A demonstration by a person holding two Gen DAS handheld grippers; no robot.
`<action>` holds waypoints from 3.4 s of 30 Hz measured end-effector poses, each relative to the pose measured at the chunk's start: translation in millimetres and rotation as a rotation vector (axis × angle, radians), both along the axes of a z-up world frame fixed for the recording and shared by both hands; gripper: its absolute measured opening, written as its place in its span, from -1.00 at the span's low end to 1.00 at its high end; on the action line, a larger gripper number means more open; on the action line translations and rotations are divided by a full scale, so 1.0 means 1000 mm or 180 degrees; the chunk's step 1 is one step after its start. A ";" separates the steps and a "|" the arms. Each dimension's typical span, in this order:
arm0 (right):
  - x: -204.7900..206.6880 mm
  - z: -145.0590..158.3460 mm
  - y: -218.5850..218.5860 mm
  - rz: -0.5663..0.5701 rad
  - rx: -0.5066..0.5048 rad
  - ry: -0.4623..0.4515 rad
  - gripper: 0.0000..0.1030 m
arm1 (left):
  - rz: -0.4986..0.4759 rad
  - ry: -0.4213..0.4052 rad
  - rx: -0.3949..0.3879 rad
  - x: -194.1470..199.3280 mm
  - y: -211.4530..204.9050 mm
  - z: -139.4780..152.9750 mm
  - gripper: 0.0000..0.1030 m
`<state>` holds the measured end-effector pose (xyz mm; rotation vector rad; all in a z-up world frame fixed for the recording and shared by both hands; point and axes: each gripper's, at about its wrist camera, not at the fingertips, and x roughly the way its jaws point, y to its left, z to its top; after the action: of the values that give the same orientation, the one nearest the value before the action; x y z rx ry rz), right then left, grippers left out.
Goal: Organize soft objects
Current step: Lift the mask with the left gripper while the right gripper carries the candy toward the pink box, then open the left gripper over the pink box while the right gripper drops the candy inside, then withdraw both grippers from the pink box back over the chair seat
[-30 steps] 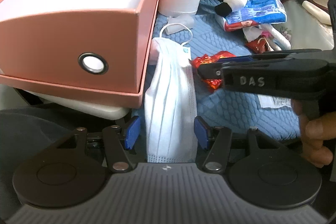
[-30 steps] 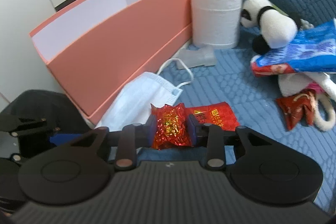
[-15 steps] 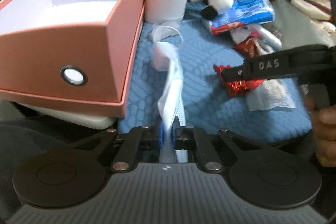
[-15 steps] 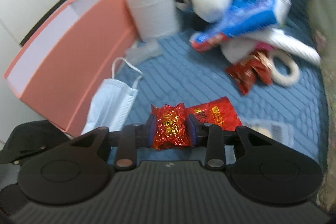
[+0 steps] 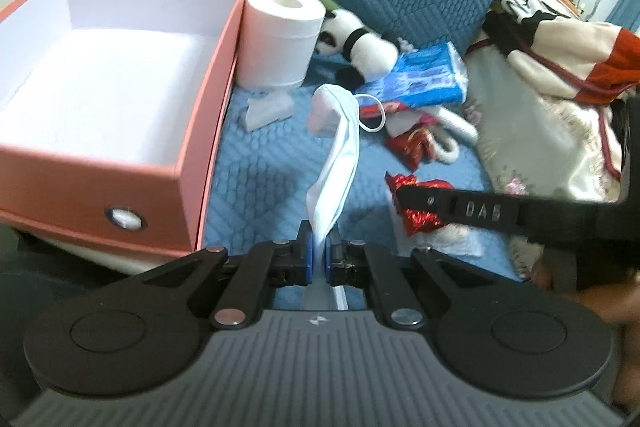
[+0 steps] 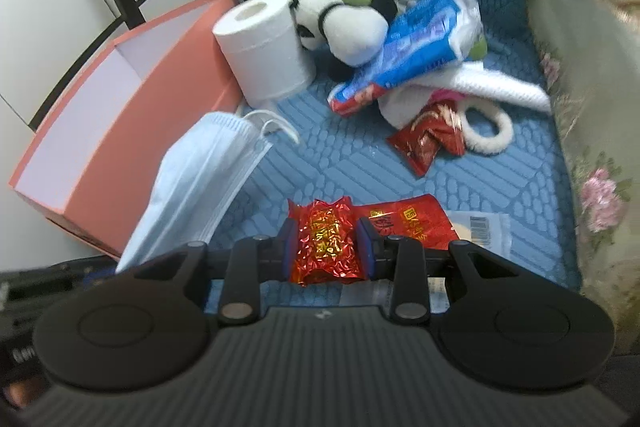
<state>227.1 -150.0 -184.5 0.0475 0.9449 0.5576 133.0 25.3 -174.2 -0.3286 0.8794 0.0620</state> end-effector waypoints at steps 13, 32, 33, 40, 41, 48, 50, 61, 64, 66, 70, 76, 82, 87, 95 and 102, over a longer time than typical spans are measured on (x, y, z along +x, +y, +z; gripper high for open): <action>-0.015 0.078 0.019 -0.0015 0.0259 -0.0375 -0.31 | -0.0208 -0.0097 0.0005 0.027 0.023 0.073 -0.87; -0.010 0.181 0.095 0.0178 0.0441 -0.1048 -0.31 | 0.0100 -0.0520 -0.0113 0.043 0.131 0.161 -0.87; -0.011 0.184 0.101 0.0203 0.0444 -0.1061 -0.31 | 0.0114 -0.0526 -0.0096 0.042 0.138 0.162 -0.87; -0.018 0.179 0.167 0.0455 0.0437 -0.0952 -0.31 | 0.0249 -0.0428 -0.0066 0.028 0.199 0.151 -0.87; -0.017 0.176 0.177 0.0505 0.0413 -0.0914 -0.31 | 0.0287 -0.0402 -0.0076 0.025 0.208 0.146 -0.87; -0.020 0.128 0.234 0.0711 0.0198 -0.0557 -0.31 | 0.0508 -0.0143 -0.0067 0.011 0.263 0.098 -0.87; -0.019 0.112 0.246 0.0729 0.0132 -0.0441 -0.31 | 0.0527 -0.0043 -0.0046 0.012 0.273 0.083 -0.87; -0.016 0.066 0.290 0.0660 -0.0207 -0.0243 -0.29 | 0.0569 0.0322 -0.0178 0.014 0.309 0.025 -0.86; -0.015 0.064 0.292 0.0635 -0.0183 -0.0194 -0.29 | 0.0629 0.0351 -0.0192 0.008 0.316 0.020 -0.85; -0.017 0.069 0.292 0.0648 -0.0175 -0.0210 -0.30 | 0.0642 0.0306 -0.0171 0.003 0.316 0.021 -0.58; -0.022 0.086 0.286 0.0642 -0.0134 -0.0338 0.14 | 0.0692 0.0209 -0.0138 -0.005 0.316 0.033 0.06; -0.032 0.119 0.262 0.0542 0.0084 -0.0512 0.19 | 0.0648 -0.0090 0.0057 -0.014 0.298 0.071 0.06; -0.046 0.153 0.234 0.0422 0.0198 -0.0713 0.19 | 0.0605 -0.0368 0.0112 -0.028 0.272 0.109 0.06; -0.057 0.179 0.209 0.0326 0.0253 -0.0887 0.19 | 0.0528 -0.0506 0.0142 -0.035 0.240 0.131 0.06; -0.072 0.198 0.167 0.0183 0.0255 -0.1063 0.19 | 0.0343 -0.0611 0.0165 -0.038 0.193 0.146 0.06; -0.079 0.199 0.137 0.0035 0.0233 -0.1140 0.19 | 0.0224 -0.0611 0.0160 -0.043 0.158 0.145 0.06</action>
<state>148.1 -13.5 14.0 0.0074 0.5764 0.5878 90.0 183.4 -29.7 -0.3129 0.6751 0.1158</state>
